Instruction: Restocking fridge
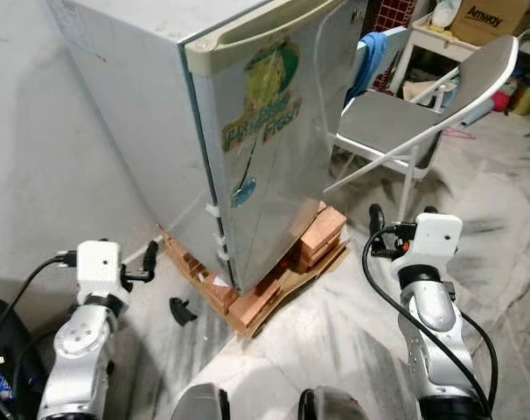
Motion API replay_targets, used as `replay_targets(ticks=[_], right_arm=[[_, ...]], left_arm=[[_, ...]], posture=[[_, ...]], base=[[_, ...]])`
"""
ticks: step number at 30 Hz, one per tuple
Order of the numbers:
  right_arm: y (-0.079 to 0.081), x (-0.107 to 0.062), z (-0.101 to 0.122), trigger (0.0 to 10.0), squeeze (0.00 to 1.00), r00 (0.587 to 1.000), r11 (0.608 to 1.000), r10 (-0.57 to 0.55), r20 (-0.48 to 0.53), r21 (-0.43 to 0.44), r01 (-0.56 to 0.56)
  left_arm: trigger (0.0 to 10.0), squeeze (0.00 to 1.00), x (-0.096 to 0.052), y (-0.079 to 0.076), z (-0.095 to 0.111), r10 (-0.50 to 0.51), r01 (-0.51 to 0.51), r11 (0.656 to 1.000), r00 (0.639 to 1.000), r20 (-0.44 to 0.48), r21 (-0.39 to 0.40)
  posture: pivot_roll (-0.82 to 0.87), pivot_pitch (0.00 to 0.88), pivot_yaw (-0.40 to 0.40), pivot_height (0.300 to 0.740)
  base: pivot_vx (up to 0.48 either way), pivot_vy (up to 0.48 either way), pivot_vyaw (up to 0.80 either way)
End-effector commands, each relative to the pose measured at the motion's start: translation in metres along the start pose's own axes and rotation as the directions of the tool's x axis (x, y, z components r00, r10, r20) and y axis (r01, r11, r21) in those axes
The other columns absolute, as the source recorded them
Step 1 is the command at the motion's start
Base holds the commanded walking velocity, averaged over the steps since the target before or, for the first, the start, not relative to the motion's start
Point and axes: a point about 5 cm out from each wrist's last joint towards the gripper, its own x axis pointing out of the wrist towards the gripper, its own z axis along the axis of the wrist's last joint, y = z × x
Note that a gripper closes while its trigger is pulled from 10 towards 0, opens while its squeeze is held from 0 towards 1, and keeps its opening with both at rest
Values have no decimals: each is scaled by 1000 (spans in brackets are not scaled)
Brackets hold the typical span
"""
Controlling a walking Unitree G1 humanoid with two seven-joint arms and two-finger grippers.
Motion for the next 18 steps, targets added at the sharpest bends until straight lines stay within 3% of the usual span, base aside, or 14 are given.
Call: replay_targets(ticks=[1,7,18], right_arm=[[-2,-4,-6,10000,0,1000,1000,-11,-29,20,12],[-5,-5,-8,10000,0,999,1000,13,-37,1,-13],[3,-2,-10,10000,0,997,998,58,-47,-19,-59]], left_arm=[[10000,0,2,-3,-2,-21,21,1000,1000,-19,0],[10000,0,2,-7,-4,-26,25,1000,1000,-12,-14],[10000,0,-10,-13,-12,-26,24,999,999,-41,-27]], posture=[[20,44,35,740],[29,68,3,740],[49,98,-28,740]], base=[[0,0,0],[0,99,-646],[0,480,0]])
